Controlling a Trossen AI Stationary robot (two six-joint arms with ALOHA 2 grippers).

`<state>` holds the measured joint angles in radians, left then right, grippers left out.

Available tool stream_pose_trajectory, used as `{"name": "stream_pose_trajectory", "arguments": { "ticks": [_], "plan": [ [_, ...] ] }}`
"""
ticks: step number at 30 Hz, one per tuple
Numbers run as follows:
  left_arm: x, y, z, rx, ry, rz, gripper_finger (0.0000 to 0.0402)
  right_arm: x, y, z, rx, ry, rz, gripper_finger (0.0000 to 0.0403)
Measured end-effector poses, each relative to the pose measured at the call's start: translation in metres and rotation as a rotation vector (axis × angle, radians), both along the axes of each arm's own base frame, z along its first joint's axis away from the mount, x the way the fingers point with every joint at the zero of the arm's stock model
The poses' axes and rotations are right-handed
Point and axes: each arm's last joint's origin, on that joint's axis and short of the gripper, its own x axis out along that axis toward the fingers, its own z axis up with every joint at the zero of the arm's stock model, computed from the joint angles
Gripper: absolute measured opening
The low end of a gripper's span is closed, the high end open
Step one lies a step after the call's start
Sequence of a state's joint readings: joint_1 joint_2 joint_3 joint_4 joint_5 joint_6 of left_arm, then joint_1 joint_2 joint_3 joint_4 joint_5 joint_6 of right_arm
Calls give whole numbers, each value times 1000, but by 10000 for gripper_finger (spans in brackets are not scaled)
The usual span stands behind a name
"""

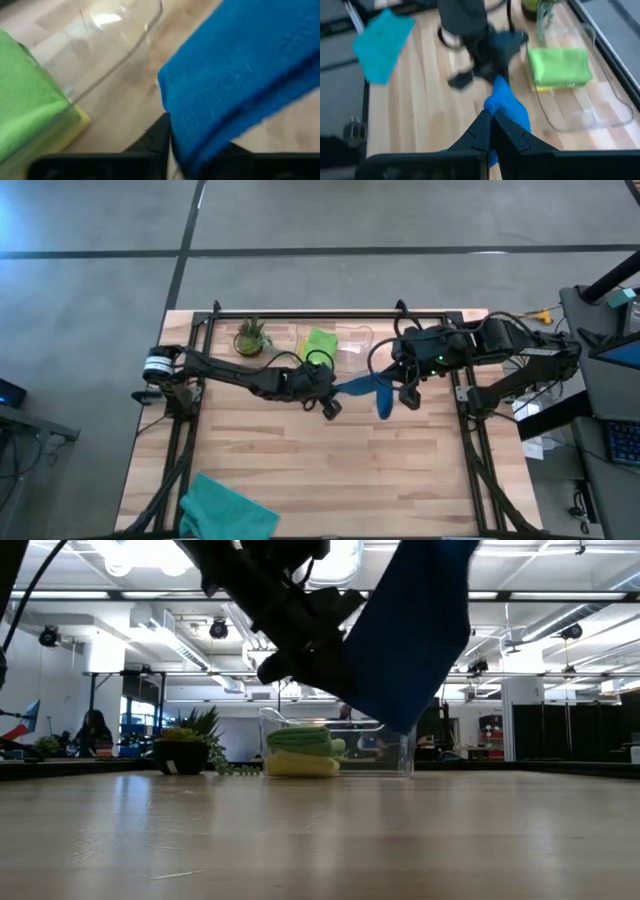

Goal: Fold microfiber towels
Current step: Fold the blue microfiber towel

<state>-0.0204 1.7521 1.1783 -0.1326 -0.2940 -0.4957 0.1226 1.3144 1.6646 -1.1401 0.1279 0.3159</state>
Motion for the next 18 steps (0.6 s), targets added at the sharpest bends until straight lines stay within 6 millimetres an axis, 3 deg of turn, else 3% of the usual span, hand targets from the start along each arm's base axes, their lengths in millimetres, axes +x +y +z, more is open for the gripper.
{"name": "stream_pose_trajectory", "arguments": {
  "ticks": [2,6,11,18],
  "plan": [
    [-7,-1,1,-18,47,-35,10,-3,1,-3,-13,51,18,9],
    [-23,-10,5,-25,170,-94,5,-9,1,-12,-53,155,56,9],
    [-42,-22,24,-40,214,-256,1,-13,5,-30,-60,227,115,9],
    [-68,-32,50,-82,225,-363,1,-13,26,-75,-38,313,204,9]
  ]
}}
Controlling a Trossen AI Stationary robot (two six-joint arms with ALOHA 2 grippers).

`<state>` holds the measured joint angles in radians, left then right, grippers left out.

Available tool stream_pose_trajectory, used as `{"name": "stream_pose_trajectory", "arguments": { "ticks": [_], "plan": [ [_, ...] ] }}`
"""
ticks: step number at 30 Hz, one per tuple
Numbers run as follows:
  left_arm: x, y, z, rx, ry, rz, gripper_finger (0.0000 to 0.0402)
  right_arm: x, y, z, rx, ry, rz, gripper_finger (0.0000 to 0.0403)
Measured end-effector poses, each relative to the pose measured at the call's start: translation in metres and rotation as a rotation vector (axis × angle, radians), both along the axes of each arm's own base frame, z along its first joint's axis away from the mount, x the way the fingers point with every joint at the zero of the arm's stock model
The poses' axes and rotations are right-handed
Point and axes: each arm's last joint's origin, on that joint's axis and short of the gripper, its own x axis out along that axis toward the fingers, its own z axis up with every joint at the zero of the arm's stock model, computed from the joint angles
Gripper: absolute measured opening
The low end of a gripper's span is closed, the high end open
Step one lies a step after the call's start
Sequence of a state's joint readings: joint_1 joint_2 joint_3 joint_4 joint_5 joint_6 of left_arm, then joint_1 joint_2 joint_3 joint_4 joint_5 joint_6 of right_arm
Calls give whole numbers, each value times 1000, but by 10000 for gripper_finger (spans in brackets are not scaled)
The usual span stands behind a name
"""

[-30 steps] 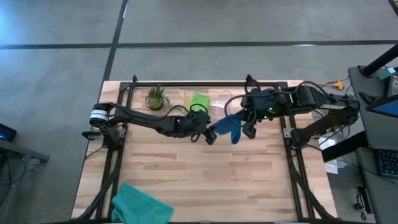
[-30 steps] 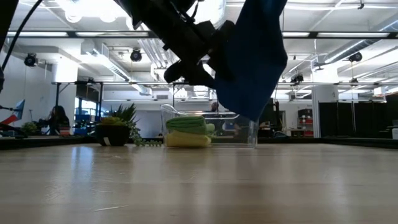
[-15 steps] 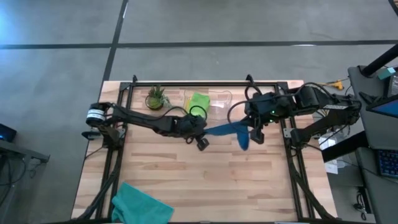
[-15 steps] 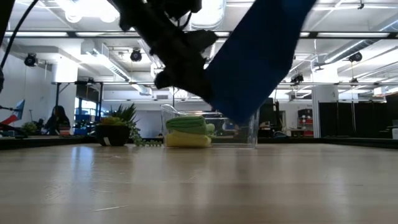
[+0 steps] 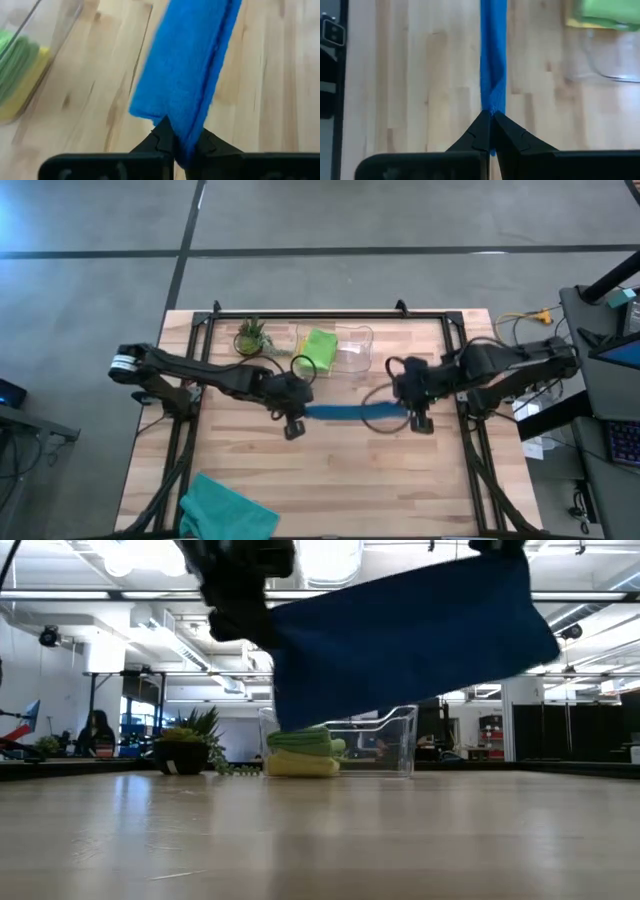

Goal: Fold microfiber towels
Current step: Fold the blue microfiber towel

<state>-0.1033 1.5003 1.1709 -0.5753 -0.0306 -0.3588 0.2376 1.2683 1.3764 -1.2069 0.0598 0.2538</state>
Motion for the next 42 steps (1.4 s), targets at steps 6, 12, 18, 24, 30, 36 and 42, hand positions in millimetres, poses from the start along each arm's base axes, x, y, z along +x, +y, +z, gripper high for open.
{"name": "stream_pose_trajectory", "arguments": {
  "ticks": [6,12,18,24,30,36,42],
  "plan": [
    [-11,3,-3,72,96,-43,0,-4,5,-46,-47,-96,-37,9],
    [-9,17,-10,163,133,-73,0,-10,-10,-77,-220,-132,-97,9],
    [-9,25,-11,186,140,-39,0,-10,-10,-106,-190,-149,-135,9],
    [9,-1,-52,101,241,-107,0,-17,9,-158,-107,-137,-166,9],
    [22,-30,-86,8,325,-240,0,-20,24,-167,-48,-158,-162,9],
    [16,-32,-70,-50,301,-268,0,-12,28,-144,-24,-208,-154,9],
    [3,-18,-36,86,198,-208,0,-7,24,-129,-157,-227,-159,9]
  ]
}}
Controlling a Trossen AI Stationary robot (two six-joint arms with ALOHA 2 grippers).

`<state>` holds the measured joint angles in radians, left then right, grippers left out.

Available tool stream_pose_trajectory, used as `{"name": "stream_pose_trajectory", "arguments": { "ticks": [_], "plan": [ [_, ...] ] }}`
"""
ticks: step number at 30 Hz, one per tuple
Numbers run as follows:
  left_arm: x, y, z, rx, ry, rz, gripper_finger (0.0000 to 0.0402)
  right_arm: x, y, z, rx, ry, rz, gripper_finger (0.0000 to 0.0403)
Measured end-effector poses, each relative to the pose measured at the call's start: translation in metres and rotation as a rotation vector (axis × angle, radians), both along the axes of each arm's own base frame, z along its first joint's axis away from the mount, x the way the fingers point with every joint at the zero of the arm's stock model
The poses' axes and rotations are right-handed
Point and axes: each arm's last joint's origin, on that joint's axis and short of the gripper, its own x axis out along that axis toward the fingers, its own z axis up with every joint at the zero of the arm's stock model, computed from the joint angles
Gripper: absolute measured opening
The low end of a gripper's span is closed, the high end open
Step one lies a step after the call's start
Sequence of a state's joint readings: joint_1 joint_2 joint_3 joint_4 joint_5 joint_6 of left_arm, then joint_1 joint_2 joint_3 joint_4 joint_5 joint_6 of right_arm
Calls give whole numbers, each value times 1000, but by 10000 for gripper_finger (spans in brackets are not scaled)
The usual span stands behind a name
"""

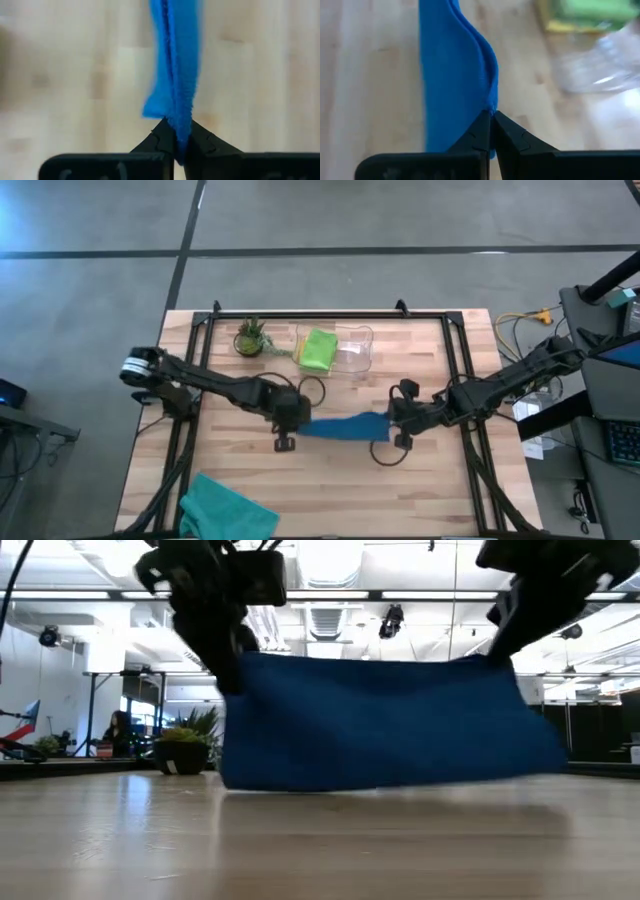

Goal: Fold microfiber towels
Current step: Fold the blue microfiber towel

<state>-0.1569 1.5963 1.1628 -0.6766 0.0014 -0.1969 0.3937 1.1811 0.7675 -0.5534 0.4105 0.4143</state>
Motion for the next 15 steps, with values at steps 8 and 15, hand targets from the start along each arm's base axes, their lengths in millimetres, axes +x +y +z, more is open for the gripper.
{"name": "stream_pose_trajectory", "arguments": {
  "ticks": [8,15],
  "plan": [
    [-6,46,14,164,-38,150,0,6,-28,9,-129,18,-65,9],
    [-4,45,4,201,-22,191,0,6,-19,-3,-117,33,-55,9]
  ]
}}
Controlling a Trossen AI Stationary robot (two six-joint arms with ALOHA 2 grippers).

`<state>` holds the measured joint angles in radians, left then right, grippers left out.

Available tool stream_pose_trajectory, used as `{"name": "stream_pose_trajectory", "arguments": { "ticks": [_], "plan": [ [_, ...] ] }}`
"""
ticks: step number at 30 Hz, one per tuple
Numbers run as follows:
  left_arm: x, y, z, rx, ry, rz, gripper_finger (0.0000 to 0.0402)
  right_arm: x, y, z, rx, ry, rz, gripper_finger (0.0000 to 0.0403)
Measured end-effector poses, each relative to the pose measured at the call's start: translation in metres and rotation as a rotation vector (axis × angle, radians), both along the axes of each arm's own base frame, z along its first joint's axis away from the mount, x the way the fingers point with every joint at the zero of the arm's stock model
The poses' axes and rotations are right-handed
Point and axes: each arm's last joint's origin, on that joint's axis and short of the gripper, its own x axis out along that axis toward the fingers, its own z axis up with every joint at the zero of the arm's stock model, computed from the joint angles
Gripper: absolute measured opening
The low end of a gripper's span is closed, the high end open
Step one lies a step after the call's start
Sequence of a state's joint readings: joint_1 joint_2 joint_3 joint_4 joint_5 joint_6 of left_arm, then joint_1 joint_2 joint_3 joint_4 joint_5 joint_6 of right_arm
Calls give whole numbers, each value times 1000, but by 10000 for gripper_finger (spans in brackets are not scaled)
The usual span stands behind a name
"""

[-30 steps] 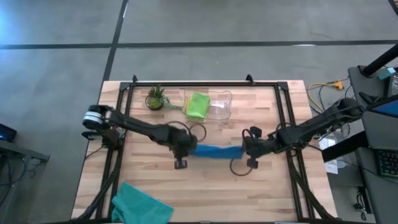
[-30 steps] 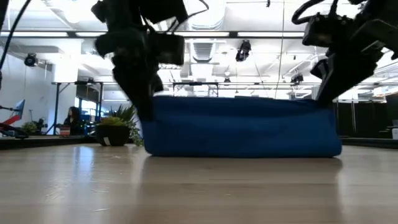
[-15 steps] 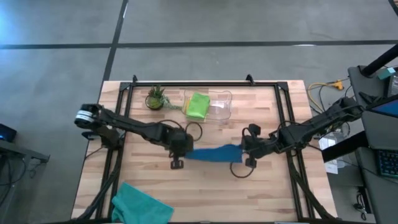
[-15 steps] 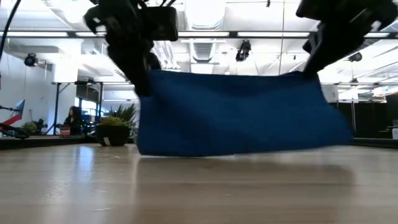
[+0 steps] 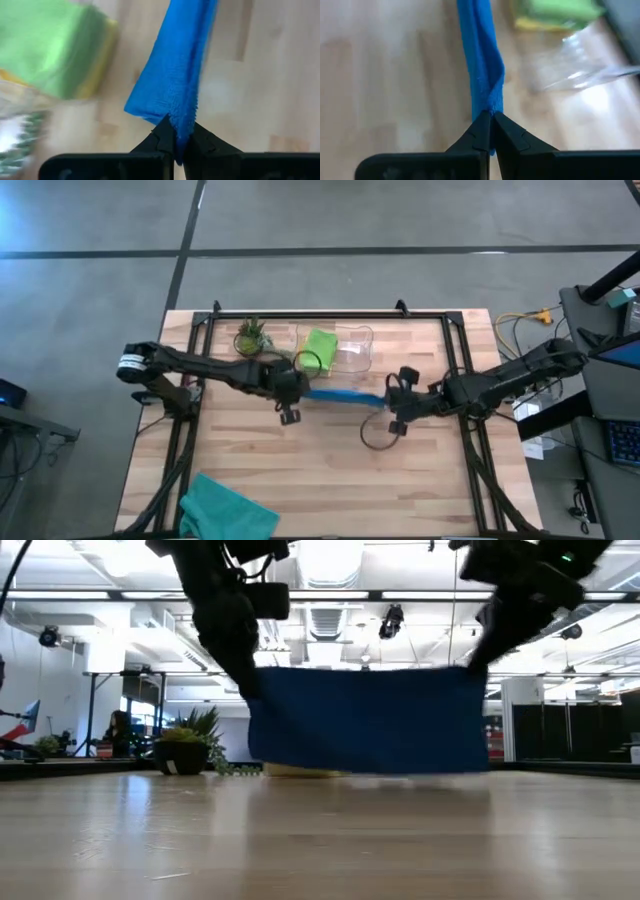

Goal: Fold microfiber towels
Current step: Fold the blue microfiber towel

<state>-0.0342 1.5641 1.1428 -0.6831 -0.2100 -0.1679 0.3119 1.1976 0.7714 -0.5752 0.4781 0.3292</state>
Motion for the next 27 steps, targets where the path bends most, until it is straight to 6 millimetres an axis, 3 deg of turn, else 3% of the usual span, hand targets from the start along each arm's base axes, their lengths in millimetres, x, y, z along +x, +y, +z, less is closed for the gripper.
{"name": "stream_pose_trajectory", "arguments": {
  "ticks": [4,8,13,18,22,27],
  "plan": [
    [5,-22,-28,-39,44,-74,0,-1,22,-25,38,23,33,9],
    [9,-40,-49,-183,96,-180,0,0,41,-44,81,52,51,9],
    [14,-47,-51,-391,67,-284,10,8,61,-59,235,97,168,9],
    [19,-51,-45,-482,-1,-373,66,17,75,-73,378,129,242,36],
    [16,-52,-45,-556,29,-404,118,18,77,-69,411,126,254,75],
    [11,-51,-45,-615,76,-388,154,14,74,-41,447,24,278,116]
  ]
}}
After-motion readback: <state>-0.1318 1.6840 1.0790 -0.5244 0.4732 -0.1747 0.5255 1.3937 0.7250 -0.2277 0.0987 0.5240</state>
